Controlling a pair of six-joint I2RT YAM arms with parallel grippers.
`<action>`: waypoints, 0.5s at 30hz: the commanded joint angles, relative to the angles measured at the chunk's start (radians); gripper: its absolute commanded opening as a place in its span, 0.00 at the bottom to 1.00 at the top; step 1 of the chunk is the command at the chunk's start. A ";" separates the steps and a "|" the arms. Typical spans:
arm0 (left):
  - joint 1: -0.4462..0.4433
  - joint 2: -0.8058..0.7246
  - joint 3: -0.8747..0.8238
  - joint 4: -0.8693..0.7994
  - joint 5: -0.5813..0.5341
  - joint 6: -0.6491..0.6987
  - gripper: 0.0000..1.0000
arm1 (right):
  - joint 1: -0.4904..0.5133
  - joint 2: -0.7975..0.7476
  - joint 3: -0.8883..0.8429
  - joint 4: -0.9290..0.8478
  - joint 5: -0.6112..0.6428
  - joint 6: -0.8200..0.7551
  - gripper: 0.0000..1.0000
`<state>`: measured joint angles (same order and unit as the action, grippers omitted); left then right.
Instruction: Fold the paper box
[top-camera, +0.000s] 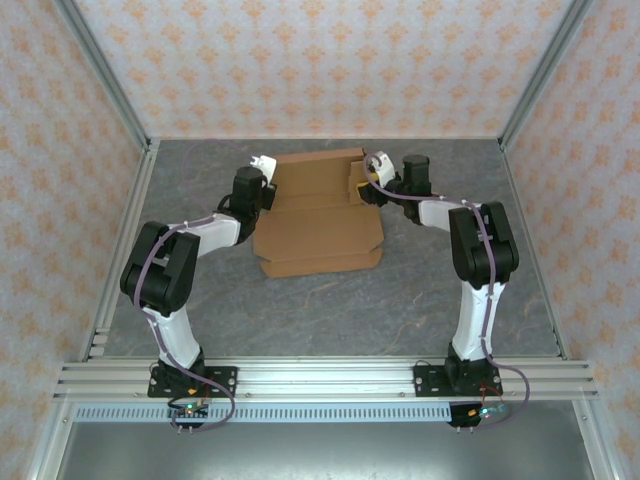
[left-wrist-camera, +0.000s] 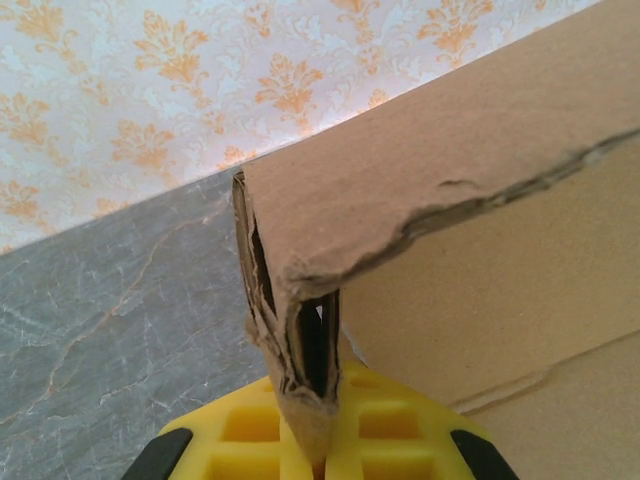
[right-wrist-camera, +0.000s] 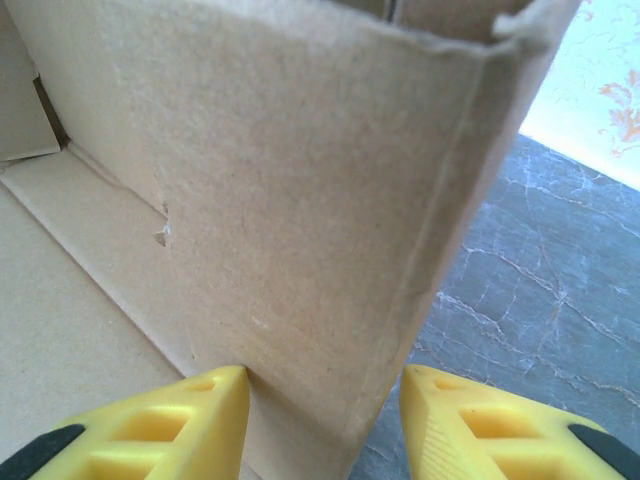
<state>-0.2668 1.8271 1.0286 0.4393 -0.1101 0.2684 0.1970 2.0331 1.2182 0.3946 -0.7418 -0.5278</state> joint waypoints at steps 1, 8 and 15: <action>-0.007 0.005 -0.020 0.010 -0.017 0.066 0.00 | 0.005 -0.040 -0.009 0.066 0.012 -0.005 0.43; -0.008 0.002 -0.005 -0.013 0.001 0.059 0.00 | 0.024 -0.021 0.023 0.052 0.028 0.010 0.45; -0.010 -0.007 0.000 -0.025 0.004 0.056 0.00 | 0.054 -0.006 0.030 0.066 0.162 0.014 0.37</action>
<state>-0.2668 1.8271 1.0271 0.4465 -0.1097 0.2718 0.2375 2.0331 1.2247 0.4076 -0.6399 -0.5201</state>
